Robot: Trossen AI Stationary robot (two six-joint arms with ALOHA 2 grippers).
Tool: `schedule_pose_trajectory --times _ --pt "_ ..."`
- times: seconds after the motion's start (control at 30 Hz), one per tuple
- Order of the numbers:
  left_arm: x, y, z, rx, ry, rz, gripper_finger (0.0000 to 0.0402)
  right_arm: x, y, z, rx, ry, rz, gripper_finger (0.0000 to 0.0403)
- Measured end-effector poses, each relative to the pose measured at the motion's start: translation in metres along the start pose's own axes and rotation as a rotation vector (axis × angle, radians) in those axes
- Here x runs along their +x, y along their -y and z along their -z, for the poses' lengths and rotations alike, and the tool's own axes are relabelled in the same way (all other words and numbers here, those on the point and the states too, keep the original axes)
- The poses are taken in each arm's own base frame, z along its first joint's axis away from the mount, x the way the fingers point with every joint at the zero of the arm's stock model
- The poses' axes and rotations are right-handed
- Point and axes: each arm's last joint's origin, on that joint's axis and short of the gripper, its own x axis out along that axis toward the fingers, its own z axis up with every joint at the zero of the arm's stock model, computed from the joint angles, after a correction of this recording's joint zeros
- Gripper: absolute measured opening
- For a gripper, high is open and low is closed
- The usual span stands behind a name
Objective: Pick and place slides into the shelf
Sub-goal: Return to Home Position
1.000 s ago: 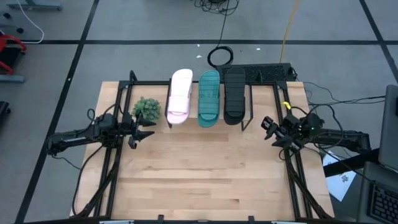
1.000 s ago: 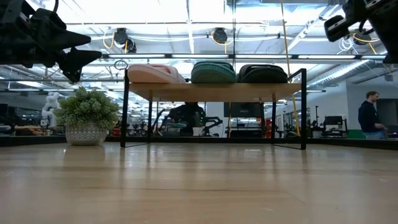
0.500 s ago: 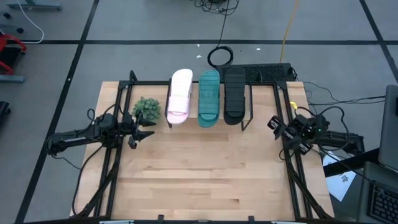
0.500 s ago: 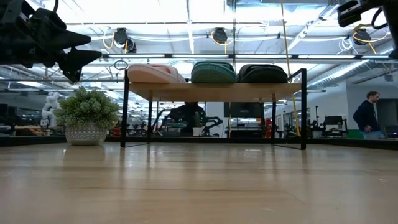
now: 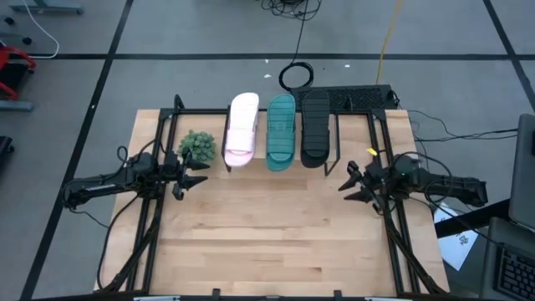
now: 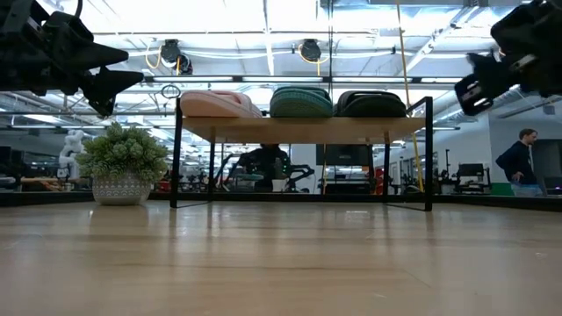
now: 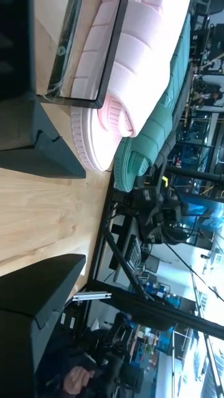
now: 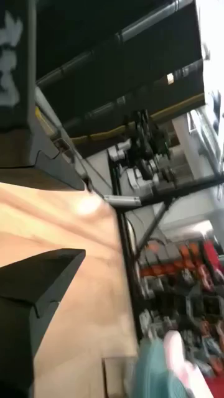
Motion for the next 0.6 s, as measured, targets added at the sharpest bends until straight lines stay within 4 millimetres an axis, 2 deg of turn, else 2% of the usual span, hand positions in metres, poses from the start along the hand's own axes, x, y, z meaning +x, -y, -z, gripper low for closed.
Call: schedule_pose_trajectory --times 0.17,0.37,0.6 --pt "0.0 0.0 0.0 0.0 0.0 0.0 0.0209 0.001 -0.0057 -0.0039 -0.162 0.057 -0.005 0.0153" --pt "0.0 0.0 0.0 0.0 0.0 0.0 0.0209 0.0013 0.0013 -0.002 -0.147 0.104 0.293 0.0153" --pt "0.0 0.0 0.0 0.0 0.0 0.0 0.0209 0.0016 -0.0007 -0.0051 -0.184 0.13 0.269 0.0153"
